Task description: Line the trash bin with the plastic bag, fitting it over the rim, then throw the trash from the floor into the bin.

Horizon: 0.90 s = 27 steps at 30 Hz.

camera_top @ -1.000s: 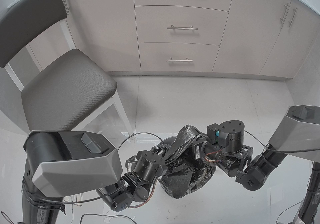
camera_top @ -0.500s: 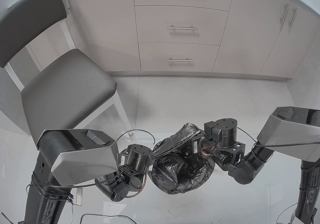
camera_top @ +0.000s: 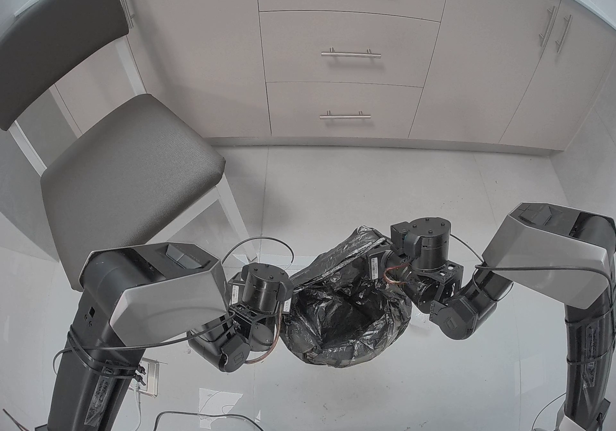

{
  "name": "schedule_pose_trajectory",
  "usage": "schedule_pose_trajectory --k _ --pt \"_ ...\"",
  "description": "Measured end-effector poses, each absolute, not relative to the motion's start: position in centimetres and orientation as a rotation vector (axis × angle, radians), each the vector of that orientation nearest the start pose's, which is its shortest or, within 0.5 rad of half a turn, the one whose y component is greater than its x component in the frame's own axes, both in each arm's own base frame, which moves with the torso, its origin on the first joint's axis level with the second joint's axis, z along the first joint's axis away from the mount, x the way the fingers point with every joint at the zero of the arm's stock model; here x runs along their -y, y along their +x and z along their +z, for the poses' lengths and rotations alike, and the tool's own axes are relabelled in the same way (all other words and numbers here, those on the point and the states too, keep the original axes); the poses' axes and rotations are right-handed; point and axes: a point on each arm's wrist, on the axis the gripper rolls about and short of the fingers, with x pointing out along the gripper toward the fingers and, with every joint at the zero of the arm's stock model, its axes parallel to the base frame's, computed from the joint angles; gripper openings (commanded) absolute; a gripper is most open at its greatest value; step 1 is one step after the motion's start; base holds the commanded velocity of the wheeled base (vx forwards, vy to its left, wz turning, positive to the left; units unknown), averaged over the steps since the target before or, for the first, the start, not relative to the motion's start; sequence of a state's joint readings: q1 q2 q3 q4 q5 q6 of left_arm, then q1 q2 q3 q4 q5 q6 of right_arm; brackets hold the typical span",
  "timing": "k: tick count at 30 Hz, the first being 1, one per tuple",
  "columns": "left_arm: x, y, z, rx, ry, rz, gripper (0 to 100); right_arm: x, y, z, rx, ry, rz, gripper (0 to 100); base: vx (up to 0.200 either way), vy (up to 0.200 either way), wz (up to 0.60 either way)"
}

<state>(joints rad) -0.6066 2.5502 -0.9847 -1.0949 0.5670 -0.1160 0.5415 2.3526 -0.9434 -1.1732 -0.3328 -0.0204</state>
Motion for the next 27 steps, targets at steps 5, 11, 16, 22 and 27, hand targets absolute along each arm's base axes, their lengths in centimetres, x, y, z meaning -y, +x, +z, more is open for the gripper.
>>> schedule_pose_trajectory --k 5,11,16,22,27 --pt "22.7 35.5 -4.9 -0.378 0.136 -0.01 100 -20.6 36.4 2.4 -0.209 -0.127 0.202 0 0.0 0.0 0.0" --pt "22.9 35.9 -4.8 -0.375 0.133 -0.008 100 -20.6 36.8 1.4 -0.223 -0.149 0.2 100 0.0 0.0 0.0" --pt "23.0 36.2 -4.8 -0.369 0.128 -0.006 100 -20.5 37.3 1.1 -0.221 -0.153 0.196 100 0.0 0.0 0.0" --pt "22.8 36.7 -5.0 -0.369 0.125 0.002 100 -20.4 37.3 1.0 -0.222 -0.152 0.195 100 0.0 0.0 0.0" --pt "22.5 37.3 -4.9 -0.375 0.122 -0.001 100 -20.9 36.3 1.4 -0.229 -0.159 0.217 100 0.0 0.0 0.0"
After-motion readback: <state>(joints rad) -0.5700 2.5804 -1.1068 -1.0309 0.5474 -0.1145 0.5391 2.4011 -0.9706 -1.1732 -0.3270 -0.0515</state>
